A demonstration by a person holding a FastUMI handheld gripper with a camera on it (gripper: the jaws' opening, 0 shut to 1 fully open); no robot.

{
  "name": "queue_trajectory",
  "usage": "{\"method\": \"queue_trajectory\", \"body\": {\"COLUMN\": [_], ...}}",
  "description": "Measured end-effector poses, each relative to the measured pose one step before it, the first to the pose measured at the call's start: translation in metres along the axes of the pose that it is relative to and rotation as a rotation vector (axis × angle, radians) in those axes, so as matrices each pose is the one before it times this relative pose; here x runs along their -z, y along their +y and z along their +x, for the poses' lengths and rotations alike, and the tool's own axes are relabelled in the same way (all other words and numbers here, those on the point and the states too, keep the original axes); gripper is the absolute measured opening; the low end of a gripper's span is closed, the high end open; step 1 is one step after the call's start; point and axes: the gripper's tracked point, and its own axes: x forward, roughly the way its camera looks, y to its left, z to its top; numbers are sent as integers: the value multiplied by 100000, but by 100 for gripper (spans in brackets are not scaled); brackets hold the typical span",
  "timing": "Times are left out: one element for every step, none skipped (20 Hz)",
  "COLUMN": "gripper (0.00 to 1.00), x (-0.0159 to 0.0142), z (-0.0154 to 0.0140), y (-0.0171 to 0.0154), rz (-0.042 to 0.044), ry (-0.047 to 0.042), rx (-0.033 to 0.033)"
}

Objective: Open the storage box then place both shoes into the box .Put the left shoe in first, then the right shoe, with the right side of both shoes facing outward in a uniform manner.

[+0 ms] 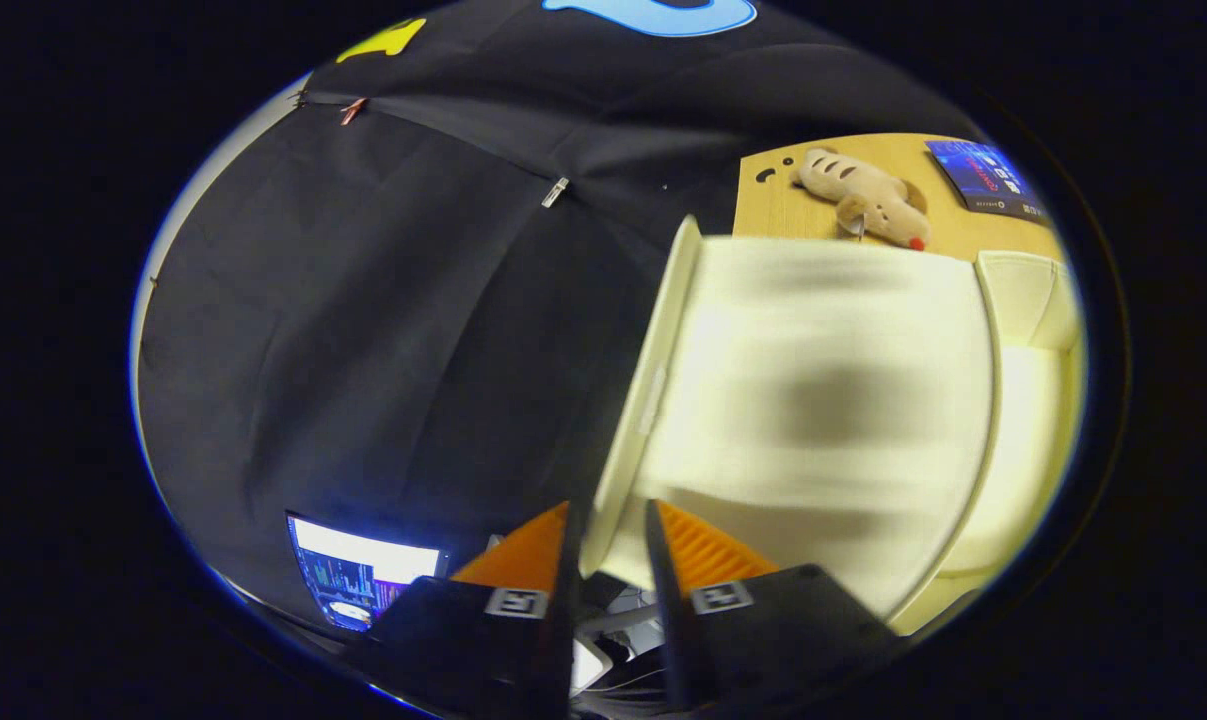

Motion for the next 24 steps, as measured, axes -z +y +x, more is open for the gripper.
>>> {"method": "queue_trajectory", "body": {"gripper": [72, 92, 96, 97, 98, 98, 98, 98, 98, 98, 98, 98, 98, 98, 98, 98, 98, 99, 98, 99, 98, 98, 99, 99], "x": [-308, -301, -585, -772, -679, -523, -497, -299, -382, -449, -334, -593, -360, 56, 264, 518, 748, 901, 963, 1114, 1209, 1290, 1435, 1439], "z": [-562, -632, -861, -1084, -1289, -1188, -1319, -1424, -1315, -1251, -1247, -1486, -1586, -1470, -1089, -680, -889, -806, -616, -367, -125, 48, 161, -6], "y": [-406, -460, -710, -992, -1084, -1207, -1507, -1652, -1960, -2102, -2030, -2095, -2204, -2134, -2100, -2179, -2205, -2402, -2434, -2298, -2249, -1928, -2015, -1576], "rz": [-1766, -2203, -2695, -3195, -3265, -3282, -3613, -4021, -4451, -3938, -3051, -2718, -2218, -1647, -1151, -902, -585, 0, 744, 1165, 1381, 1104, 828, 550], "ry": [-754, -1547, -2598, -3600, -2860, -2926, -2330, -2254, -2442, -3037, -2954, -3353, -2590, -1847, -1133, -342, 30, 650, 1154, 1824, 2264, 2486, 2664, 3239], "rx": [433, 885, 1516, 1818, 2155, 2411, 2982, 3904, 4512, 5015, 4553, 4408, 4722, 4588, 4479, 4603, 4888, 5286, 4184, 4060, 3579, 3463, 2842, 2558]}}
